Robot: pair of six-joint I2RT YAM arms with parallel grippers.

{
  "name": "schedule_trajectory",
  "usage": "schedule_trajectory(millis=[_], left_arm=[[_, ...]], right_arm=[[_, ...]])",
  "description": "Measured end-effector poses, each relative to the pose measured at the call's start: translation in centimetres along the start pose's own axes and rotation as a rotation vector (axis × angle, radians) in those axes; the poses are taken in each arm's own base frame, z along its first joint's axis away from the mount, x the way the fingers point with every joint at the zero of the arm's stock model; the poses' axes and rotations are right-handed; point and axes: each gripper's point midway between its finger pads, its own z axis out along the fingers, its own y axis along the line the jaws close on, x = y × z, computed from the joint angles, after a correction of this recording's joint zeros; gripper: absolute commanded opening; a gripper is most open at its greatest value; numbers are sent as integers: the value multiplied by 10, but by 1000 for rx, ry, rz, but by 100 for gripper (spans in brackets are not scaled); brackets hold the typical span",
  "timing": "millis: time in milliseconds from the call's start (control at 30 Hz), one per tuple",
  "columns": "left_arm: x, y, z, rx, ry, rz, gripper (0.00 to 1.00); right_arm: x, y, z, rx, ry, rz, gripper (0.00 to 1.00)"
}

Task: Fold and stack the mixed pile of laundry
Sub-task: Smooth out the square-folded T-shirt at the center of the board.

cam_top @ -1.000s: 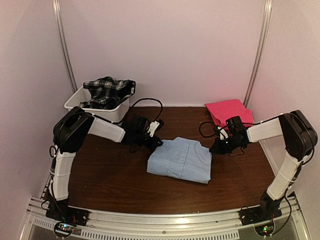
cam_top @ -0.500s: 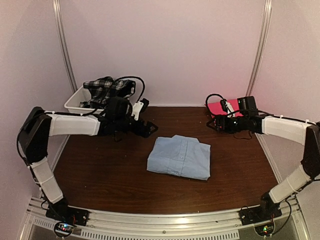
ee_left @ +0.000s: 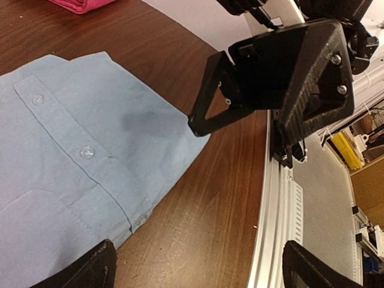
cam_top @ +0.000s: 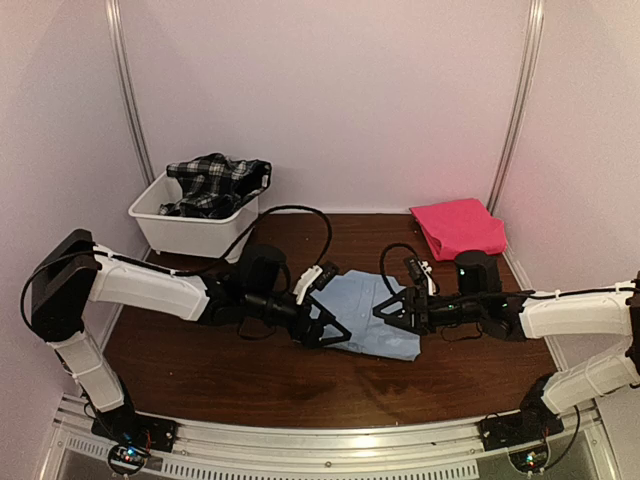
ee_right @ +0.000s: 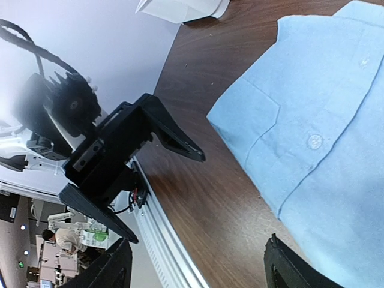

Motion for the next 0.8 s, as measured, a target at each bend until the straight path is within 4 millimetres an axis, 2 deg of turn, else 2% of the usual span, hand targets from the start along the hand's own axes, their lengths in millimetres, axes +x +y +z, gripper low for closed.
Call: schedule_trajectory(millis=[200,300,433,533,600,667,700,800], left_arm=[[6,3,18,68,-24,-99,98],[11,11,26,70,-25,-129,98],[18,27,36,58,-29,-163,98],[20,47,38,38,-54,-198,98],[24,61,34,19,-74,-227,98],[33,76,27,-7,-89,-264,98],[41,82,24,-16,-93,-287,98],[41,86,19,-16,-127,-290,98]], right_arm=[[6,17,21,-90,-1,57,76],[9,9,31,-89,6,85,76],[10,-15,41,-50,4,112,76],[9,-50,41,6,-16,160,75],[11,-75,37,50,-30,199,75],[13,-92,33,81,-36,223,75],[13,-98,31,93,-41,229,75],[11,-103,30,94,-46,204,73]])
